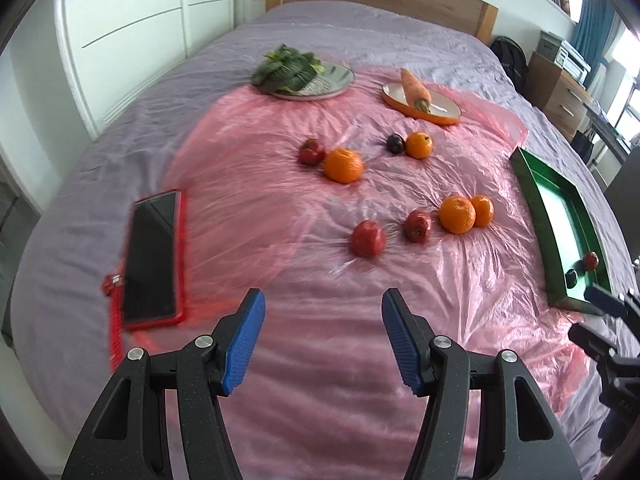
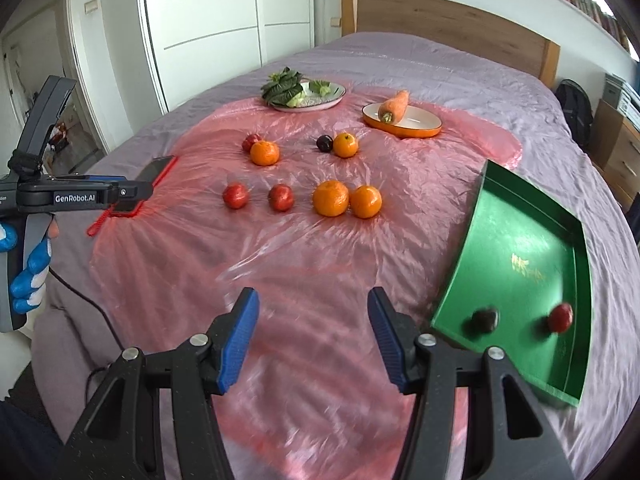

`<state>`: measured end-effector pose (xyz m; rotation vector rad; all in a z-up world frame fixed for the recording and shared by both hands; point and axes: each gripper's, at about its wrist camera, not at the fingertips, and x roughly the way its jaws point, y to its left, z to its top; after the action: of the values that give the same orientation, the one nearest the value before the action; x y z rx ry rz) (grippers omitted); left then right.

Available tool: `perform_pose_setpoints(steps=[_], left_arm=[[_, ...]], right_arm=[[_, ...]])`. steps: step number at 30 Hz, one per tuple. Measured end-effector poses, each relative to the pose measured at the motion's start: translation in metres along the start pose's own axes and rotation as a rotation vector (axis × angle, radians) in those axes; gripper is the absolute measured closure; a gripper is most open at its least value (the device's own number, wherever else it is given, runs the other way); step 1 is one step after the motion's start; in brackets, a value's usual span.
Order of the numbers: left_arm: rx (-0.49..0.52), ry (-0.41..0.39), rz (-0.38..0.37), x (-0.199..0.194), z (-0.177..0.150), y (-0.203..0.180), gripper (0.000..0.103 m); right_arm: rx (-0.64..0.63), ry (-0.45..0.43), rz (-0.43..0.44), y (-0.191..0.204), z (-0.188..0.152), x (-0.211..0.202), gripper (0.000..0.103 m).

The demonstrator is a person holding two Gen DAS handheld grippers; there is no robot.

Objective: Organize fruits
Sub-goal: 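Grasp a red apple with the left gripper while the right gripper grasps an orange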

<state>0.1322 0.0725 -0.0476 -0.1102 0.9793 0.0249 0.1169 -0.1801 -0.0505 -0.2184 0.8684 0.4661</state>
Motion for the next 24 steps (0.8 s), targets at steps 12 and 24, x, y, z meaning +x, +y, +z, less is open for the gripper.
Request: perform_pose_setpoints(steps=[12,24], left_arm=[[0.038,0.046,-0.011,0.059,0.027,-0.031,0.048],[0.064,0.078,0.038,0.091,0.034,-0.037,0.049]], right_arm=[[-0.101,0.068,0.034,-0.036,0.052,0.069,0.001],[-0.218,0.168,0.070,-0.053,0.077,0.133,0.010]])
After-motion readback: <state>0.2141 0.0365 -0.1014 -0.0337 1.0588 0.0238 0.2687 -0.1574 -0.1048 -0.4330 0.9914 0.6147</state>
